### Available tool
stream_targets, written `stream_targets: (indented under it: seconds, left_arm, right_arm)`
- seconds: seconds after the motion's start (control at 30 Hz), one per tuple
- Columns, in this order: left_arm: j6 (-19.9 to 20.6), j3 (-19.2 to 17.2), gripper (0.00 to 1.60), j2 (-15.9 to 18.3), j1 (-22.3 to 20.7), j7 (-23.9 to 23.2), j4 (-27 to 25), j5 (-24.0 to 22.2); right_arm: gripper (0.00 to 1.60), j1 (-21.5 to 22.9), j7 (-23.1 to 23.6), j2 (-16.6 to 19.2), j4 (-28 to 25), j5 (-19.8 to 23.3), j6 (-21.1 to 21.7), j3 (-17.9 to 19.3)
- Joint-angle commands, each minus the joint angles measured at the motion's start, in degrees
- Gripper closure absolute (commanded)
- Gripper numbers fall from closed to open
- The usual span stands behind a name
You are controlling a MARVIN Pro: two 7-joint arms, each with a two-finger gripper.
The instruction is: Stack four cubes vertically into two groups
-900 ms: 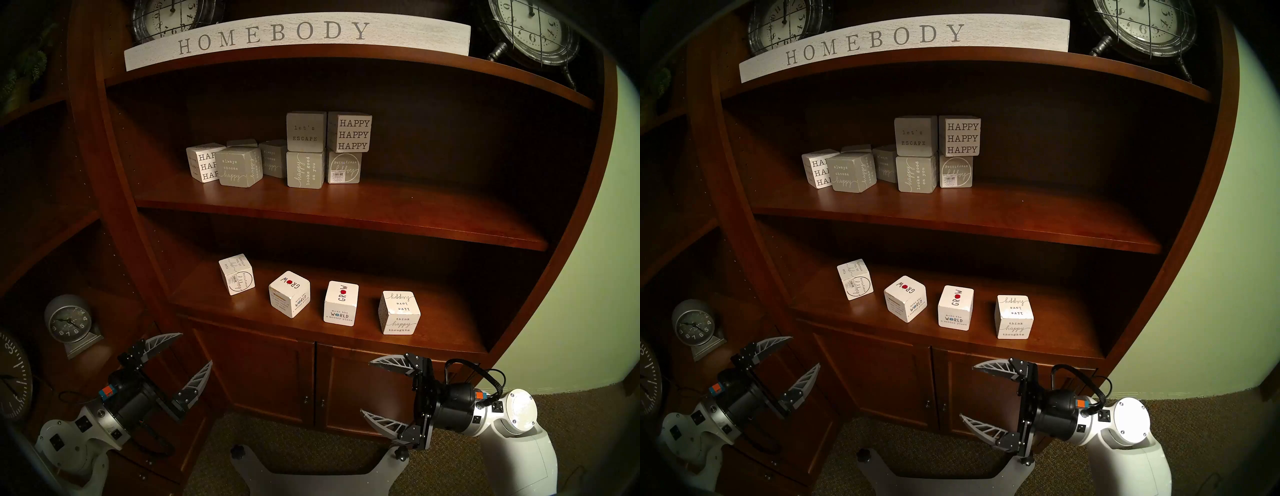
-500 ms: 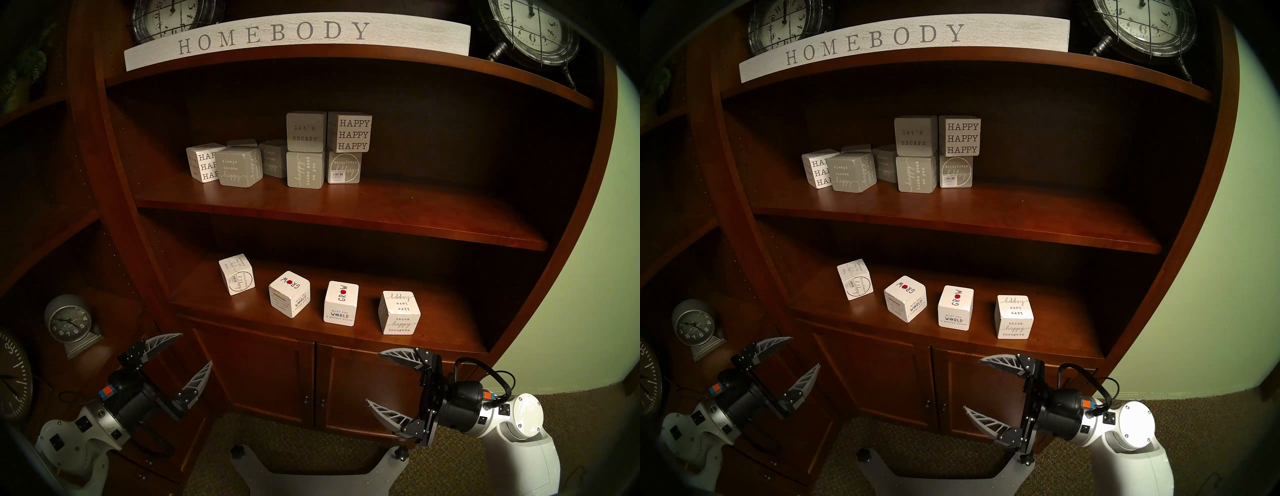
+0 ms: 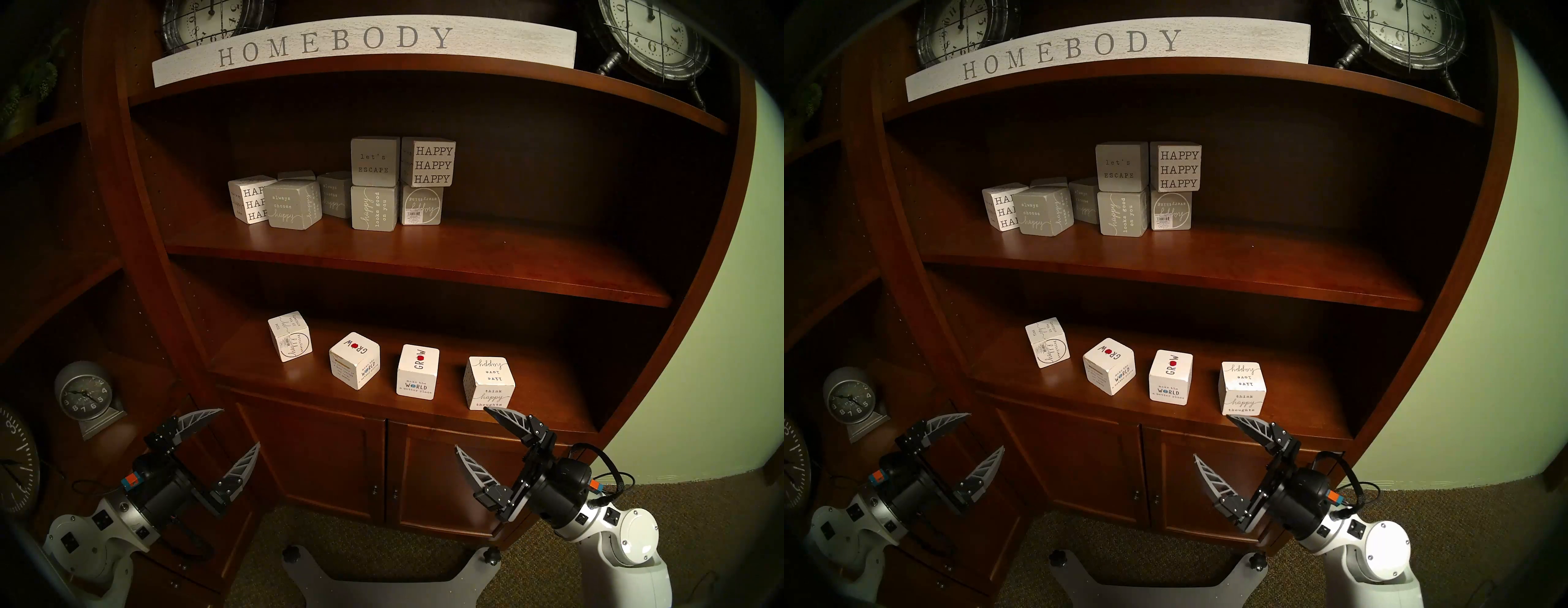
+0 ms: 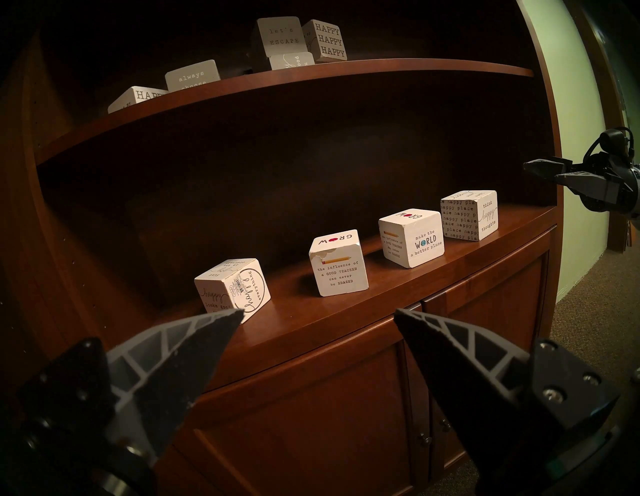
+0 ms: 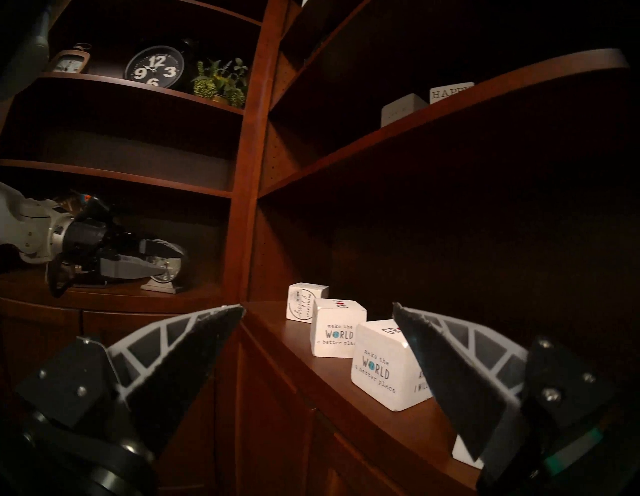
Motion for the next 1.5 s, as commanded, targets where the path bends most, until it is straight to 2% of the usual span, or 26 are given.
stream_targets:
  seconds: [0.0, 0.03, 0.17, 0.2, 0.23, 0.3, 0.5, 0.8, 1.47]
  left_arm:
    - [-0.09, -0.03, 0.0, 0.03, -0.11, -0.01, -0.66, -0.02]
    - [-0.08, -0.03, 0.0, 0.03, -0.11, -0.01, -0.66, -0.02]
    - [-0.07, -0.03, 0.0, 0.02, -0.09, 0.0, -0.68, -0.02]
    - [-0.07, -0.04, 0.0, 0.02, -0.09, 0.0, -0.69, -0.02]
    - [-0.06, -0.04, 0.0, 0.01, -0.09, 0.0, -0.69, -0.01]
    - [-0.05, -0.04, 0.0, 0.01, -0.08, 0.0, -0.7, -0.01]
    - [-0.04, -0.04, 0.0, 0.0, -0.08, 0.0, -0.71, 0.0]
    - [-0.05, -0.04, 0.0, 0.0, -0.09, -0.01, -0.7, -0.01]
    - [-0.04, -0.05, 0.0, -0.01, -0.09, -0.01, -0.72, 0.0]
  right_arm:
    - [0.0, 4.28, -5.12, -4.74, -0.22, -3.17, -0.25, -0.8]
    - [0.0, 4.27, -8.06, -7.21, -0.78, -5.57, 0.11, -0.85]
    - [0.0, 4.61, -11.98, -7.9, -1.2, -8.32, 0.06, -1.54]
    - [0.0, 4.63, -11.97, -6.82, -1.07, -8.11, -0.2, -1.72]
    - [0.0, 4.54, -13.26, -8.37, -1.41, -9.63, -0.12, -1.67]
    - [0.0, 4.28, -14.77, -8.41, -1.65, -10.62, -0.03, -2.01]
    - [0.0, 4.58, -19.43, -8.83, -1.38, -12.08, 1.14, -2.07]
    - [0.0, 8.81, -22.51, -9.01, 2.22, -13.9, 2.02, -0.6]
    - [0.0, 10.5, -31.29, -8.65, 3.6, -17.78, 2.13, -1.88]
